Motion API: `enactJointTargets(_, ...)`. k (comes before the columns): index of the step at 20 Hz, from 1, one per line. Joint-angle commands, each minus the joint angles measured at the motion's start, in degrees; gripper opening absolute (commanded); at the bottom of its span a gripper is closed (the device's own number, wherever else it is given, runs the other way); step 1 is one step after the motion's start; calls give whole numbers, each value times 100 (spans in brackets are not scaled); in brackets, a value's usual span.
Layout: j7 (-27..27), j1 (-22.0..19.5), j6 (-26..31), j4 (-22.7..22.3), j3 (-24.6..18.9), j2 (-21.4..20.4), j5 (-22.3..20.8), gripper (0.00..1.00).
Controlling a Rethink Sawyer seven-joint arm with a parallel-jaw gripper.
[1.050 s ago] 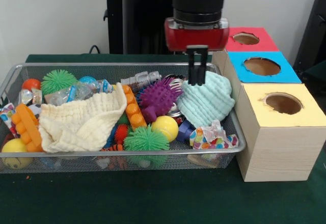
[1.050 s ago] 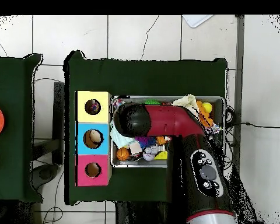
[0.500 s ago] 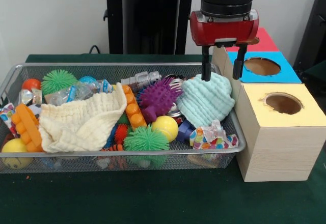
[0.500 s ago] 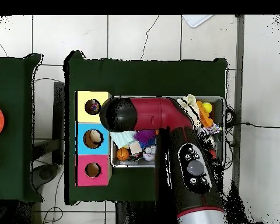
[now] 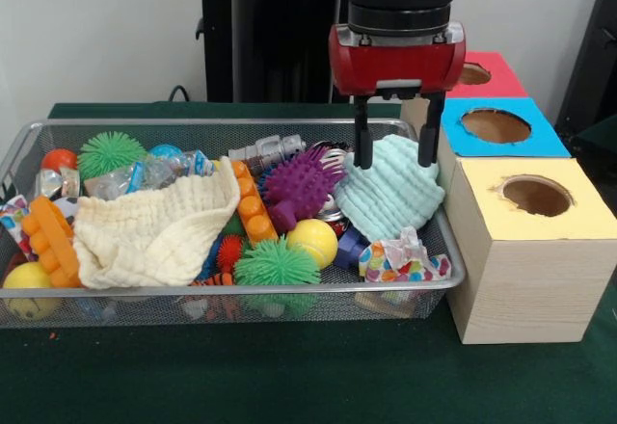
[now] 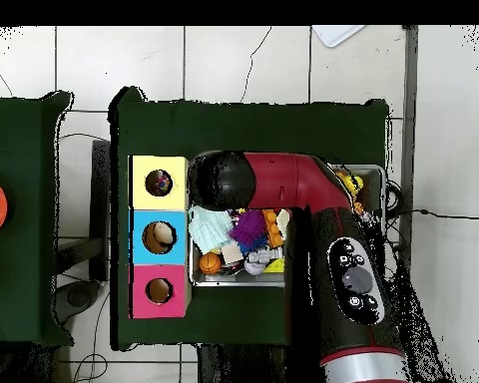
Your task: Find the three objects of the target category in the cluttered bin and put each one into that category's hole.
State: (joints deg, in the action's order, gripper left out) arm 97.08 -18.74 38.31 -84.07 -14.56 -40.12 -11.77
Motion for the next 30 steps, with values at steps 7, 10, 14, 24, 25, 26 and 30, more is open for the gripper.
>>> enactJointTargets(7, -579, 150, 1384, 1366, -323, 689, -284, 100)
enactJointTargets(10, -311, 295, 1307, 1415, -267, 688, -242, 100)
enactJointTargets(14, -32, 466, 1264, 1269, -150, 616, -205, 100)
enactJointTargets(24, -106, 404, 445, 783, -82, 839, -417, 100)
enactJointTargets(25, -109, 414, 367, 739, -64, 852, -467, 100)
enactJointTargets(26, -124, 407, 338, 726, -68, 865, -493, 100)
enactJointTargets(30, -285, 374, 381, 778, -54, 852, -679, 100)
